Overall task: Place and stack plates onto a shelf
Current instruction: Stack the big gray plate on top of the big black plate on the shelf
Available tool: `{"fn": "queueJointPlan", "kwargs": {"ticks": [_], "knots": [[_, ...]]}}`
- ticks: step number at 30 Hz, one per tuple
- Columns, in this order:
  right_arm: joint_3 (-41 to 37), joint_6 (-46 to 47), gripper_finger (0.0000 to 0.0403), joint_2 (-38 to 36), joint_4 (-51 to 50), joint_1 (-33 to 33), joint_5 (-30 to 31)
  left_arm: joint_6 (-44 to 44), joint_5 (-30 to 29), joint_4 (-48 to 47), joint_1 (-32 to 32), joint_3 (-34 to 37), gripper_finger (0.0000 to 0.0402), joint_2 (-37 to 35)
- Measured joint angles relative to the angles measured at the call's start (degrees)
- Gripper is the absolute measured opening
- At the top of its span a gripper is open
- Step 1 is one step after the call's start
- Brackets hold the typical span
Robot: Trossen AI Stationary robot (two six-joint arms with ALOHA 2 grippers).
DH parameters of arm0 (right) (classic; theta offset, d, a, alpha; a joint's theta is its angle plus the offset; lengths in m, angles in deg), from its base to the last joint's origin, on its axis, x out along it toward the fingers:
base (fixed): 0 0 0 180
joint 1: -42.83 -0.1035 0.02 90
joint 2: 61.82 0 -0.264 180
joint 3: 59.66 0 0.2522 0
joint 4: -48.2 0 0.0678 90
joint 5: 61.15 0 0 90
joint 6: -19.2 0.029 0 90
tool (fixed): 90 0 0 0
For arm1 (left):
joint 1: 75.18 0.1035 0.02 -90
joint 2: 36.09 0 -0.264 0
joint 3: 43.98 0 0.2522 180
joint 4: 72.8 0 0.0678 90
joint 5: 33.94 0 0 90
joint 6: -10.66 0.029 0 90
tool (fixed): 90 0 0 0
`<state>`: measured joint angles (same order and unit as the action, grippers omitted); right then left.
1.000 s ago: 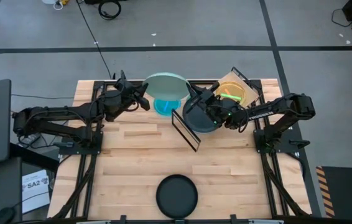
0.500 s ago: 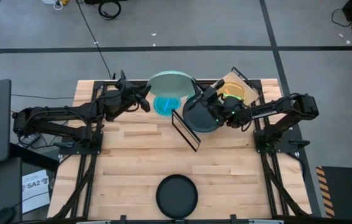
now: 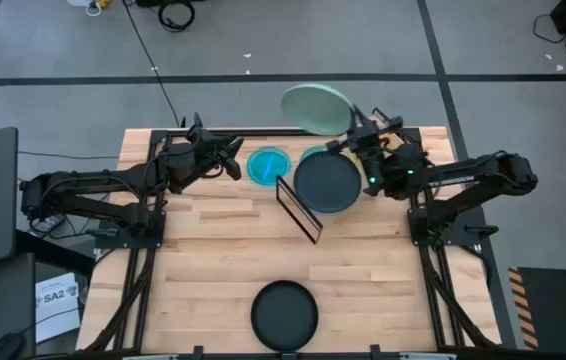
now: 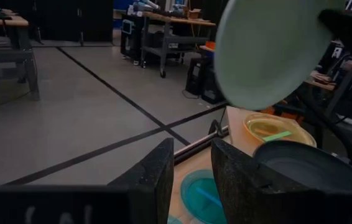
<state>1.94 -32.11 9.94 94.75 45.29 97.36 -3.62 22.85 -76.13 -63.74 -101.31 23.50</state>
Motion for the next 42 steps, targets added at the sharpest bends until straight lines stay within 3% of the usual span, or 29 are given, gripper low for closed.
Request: {"fn": "queueJointPlan", "kwargs": {"ticks": [7, 21, 24, 31, 38, 42], "knots": [[0.0, -7.7, 0.0022, -7.1, 0.0, -2.3, 9.9, 0.1, 0.2, 0.0, 0.0, 0.0, 0.0114, 0.0], [0.1, -2.9, 0.0022, -13.1, -0.1, -9.0, 9.9, 0.1, 0.3, 0.0, 0.0, 0.0, 0.0114, 0.0], [0.1, 1.7, 0.0022, -12.8, -2.3, -9.3, 5.7, 0.1, 0.3, 0.0, 0.0, 0.0, 0.0114, 0.0], [0.1, 20.0, 0.0017, -12.6, -14.9, -6.9, -14.1, 0.0, 0.3, 0.0, 0.0, 0.0, 0.0114, 0.0], [0.1, 30.8, 0.0016, -14.4, -27.7, -2.8, -20.2, 0.0, 0.3, 0.0, 0.0, 0.0, 0.0114, 0.0], [3.8, 41.8, 0.0016, -16.7, -42.9, -0.8, -25.4, 0.0, 0.3, 0.0, 0.0, 0.0, 0.0114, 0.0]]}}
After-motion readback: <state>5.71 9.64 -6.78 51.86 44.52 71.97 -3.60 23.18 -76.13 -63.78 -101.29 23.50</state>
